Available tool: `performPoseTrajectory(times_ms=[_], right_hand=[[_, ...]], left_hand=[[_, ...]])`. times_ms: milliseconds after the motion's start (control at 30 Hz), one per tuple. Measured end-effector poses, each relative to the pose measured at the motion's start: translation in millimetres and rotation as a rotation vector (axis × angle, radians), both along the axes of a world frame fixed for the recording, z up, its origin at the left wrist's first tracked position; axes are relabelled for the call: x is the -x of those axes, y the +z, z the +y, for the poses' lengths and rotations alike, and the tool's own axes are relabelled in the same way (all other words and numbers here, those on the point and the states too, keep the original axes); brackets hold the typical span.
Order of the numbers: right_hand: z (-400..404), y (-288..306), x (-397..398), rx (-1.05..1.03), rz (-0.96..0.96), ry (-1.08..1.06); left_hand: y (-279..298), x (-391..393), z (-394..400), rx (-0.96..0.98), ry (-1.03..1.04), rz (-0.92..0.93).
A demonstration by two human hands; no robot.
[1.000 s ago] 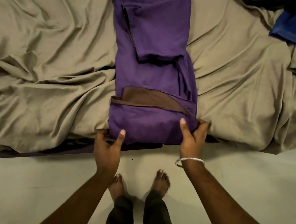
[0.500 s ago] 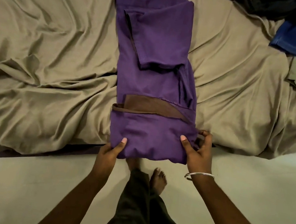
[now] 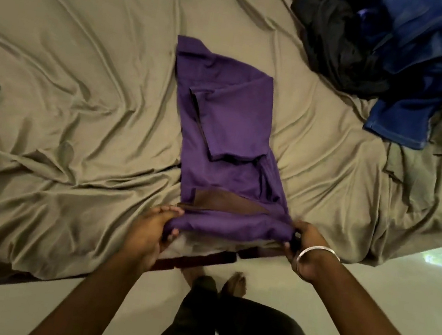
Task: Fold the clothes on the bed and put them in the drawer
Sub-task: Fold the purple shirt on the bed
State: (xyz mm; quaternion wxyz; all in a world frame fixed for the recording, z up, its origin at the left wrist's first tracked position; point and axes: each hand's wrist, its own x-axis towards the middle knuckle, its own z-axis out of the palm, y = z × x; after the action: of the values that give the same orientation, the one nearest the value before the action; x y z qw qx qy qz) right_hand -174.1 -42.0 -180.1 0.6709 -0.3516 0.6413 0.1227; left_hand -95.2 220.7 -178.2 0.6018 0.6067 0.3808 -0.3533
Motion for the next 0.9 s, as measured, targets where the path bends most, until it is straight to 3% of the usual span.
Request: performPoseTrajectory(times_ms=[100, 300, 367, 467, 533, 667, 767, 900], right_hand=[[-5.7, 9.4, -34.6, -0.143, -0.034, -0.104], [-23.0, -9.3, -92.2, -0.163, -0.164, -0.232], [-24.7, -17.6, -97.2, 0.007, -0.139, -0.044], [-19.7, -37.0, -81.8, 0.78, -0.112, 0.516], [-12.5, -55.2, -69.4, 1.05, -0.122, 0.679], [8.0, -79.4, -67.0, 1.133, -0.174, 0.683], [14.9, -81.7, -74.1, 1.222, -0.296, 0.568], [20.6, -86.7, -72.4, 1.186, -0.219, 0.591]], left_hand=[[4.5, -49.7, -21.6, 0.045, 0.145, 0.028], [-13.6, -122.2, -55.4, 0.084, 0.249, -0.113], [-33.3, -119.6, -57.4, -0.108, 0.192, -0.296], [-48.7, -77.4, -56.3, -0.546, -0.028, -0.625], [-59.9, -44.0, -59.2, -0.638, -0.145, -0.671], [-79.0, -14.7, -59.8, -0.788, -0.304, -0.649], [-72.1, -23.3, -64.1, -0.81, -0.048, -0.736], [-72.7, -25.6, -63.6, -0.787, 0.071, -0.657]])
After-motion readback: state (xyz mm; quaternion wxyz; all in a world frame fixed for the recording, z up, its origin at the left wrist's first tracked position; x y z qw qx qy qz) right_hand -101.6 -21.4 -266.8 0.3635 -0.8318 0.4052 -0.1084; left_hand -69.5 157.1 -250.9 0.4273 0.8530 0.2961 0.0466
